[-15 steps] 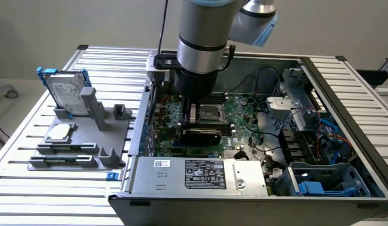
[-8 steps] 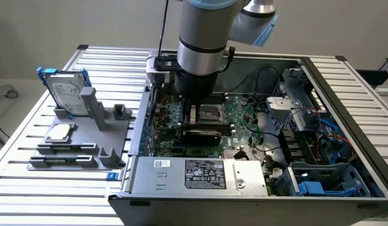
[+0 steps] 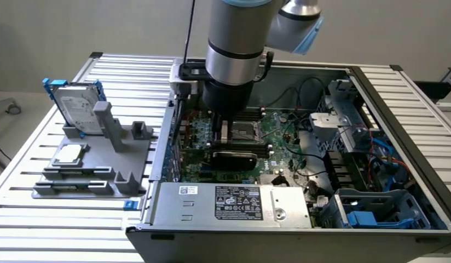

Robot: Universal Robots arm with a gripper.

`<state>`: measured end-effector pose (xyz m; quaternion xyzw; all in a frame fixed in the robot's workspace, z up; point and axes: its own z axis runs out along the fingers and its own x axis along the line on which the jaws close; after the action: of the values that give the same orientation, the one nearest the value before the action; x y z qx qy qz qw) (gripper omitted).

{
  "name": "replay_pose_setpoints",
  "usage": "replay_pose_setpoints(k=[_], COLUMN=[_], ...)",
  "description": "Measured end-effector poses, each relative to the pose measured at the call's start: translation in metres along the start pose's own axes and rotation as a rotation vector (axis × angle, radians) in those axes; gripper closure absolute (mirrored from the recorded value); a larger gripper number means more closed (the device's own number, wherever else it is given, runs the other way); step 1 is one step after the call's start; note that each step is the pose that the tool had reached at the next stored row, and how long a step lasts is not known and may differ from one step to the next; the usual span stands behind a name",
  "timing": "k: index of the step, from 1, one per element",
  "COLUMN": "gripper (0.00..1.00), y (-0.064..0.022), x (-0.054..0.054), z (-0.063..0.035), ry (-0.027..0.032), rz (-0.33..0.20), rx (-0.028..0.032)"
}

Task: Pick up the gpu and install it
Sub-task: 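Press down on the gpu until it lock into place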

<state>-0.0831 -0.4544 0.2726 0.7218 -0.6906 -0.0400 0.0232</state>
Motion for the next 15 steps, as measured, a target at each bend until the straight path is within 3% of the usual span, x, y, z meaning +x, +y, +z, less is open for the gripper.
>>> replay_pose_setpoints(k=[4,8,12,13,15], gripper=[0.89,0.89,0.89,0.89,0.89], y=[0.0013,0.0041,0.0101,0.0114,0.0142], x=[0.0,0.0,-0.001,-0.001,-0.001], z=[-0.0146,-0.0168,-0.0165,-0.0164,-0.0162], ry=[0.0011,0.0007,0.0019,0.0043,0.0146], rz=[0.0,0.0,0.001,0.001,0.002], rx=[-0.0008,-0.0029,-0.0177,-0.023,-0.033])
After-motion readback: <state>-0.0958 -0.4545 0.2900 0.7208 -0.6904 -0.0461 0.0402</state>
